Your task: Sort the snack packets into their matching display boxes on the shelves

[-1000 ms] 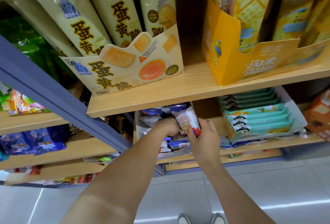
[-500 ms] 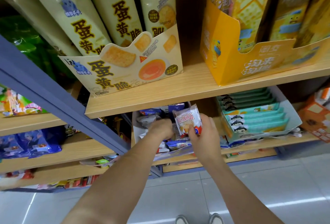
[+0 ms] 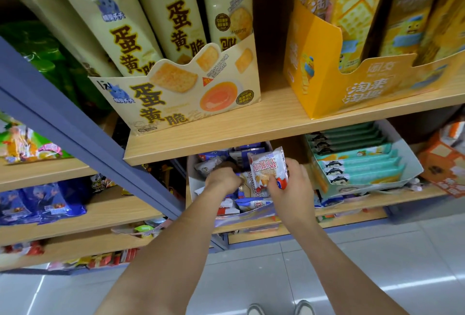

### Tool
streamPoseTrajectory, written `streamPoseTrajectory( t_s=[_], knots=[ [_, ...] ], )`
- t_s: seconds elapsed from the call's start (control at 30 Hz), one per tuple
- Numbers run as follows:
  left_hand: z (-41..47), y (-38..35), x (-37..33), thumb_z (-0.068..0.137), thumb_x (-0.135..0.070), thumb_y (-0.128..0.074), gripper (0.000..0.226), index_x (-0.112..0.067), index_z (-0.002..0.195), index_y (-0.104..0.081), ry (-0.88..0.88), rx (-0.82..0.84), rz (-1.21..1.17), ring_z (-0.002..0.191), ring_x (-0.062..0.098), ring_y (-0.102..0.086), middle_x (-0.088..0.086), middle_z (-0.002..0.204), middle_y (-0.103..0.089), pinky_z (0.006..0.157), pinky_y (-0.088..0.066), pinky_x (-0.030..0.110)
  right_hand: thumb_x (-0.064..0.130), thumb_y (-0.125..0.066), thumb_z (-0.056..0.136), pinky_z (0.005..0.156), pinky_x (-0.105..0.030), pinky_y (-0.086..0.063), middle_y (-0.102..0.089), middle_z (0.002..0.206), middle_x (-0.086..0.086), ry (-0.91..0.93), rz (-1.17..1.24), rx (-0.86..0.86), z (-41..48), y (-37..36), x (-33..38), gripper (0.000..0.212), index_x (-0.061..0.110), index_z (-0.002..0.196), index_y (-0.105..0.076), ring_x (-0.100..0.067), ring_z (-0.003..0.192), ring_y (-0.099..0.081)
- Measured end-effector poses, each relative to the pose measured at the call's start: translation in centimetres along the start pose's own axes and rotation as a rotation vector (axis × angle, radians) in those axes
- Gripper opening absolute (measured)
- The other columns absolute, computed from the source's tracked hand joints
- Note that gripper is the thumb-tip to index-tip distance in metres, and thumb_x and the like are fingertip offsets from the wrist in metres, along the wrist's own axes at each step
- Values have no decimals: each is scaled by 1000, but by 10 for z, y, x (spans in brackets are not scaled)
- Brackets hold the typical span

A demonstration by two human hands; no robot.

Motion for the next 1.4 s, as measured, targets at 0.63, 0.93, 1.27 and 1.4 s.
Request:
streamPoseTrajectory(
  t_s=[0.63,0.93,1.27,1.4],
  knots=[
    [-21,5,-20,82,-25,-72,19,-24,83,-53,-156,38,-148,83,20,-62,1,88,-63,71,-48,32,23,-57,98,73,-21,-50,-55,118,0,-24,147,-87,-9,8,-9,33,16,129,-47,-11,101,-57],
    [-58,4,-25,90,-9,-57,44,-27,130,-60,-424,-63,143,117,25,-55,4,129,-62,92,-50,37,17,-61,96,65,-15,-50,-63,106,-1,-151,380,-167,1,26,-18,23,20,116,-51,-11,91,-65],
    [-50,-1,-17,97,-27,-46,35,-30,129,-62,-337,47,-35,99,16,-62,0,129,-62,86,-49,28,10,-64,93,71,-30,-59,-64,100,5,-115,446,2,1,9,-10,25,23,108,-50,-9,91,-67],
    [-52,-2,-16,98,-23,-41,34,-22,117,-69,-349,76,-34,108,22,-59,4,119,-68,90,-48,31,12,-66,91,58,-21,-50,-65,96,5,99,160,120,6,-2,25,27,28,106,-50,-7,78,-64]
  ],
)
Point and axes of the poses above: each hand's wrist, its own z-axis towards the middle knuckle, its own y-axis out of the back of the hand, x = y × z, the point moved 10 cm from there along z, towards the middle knuckle
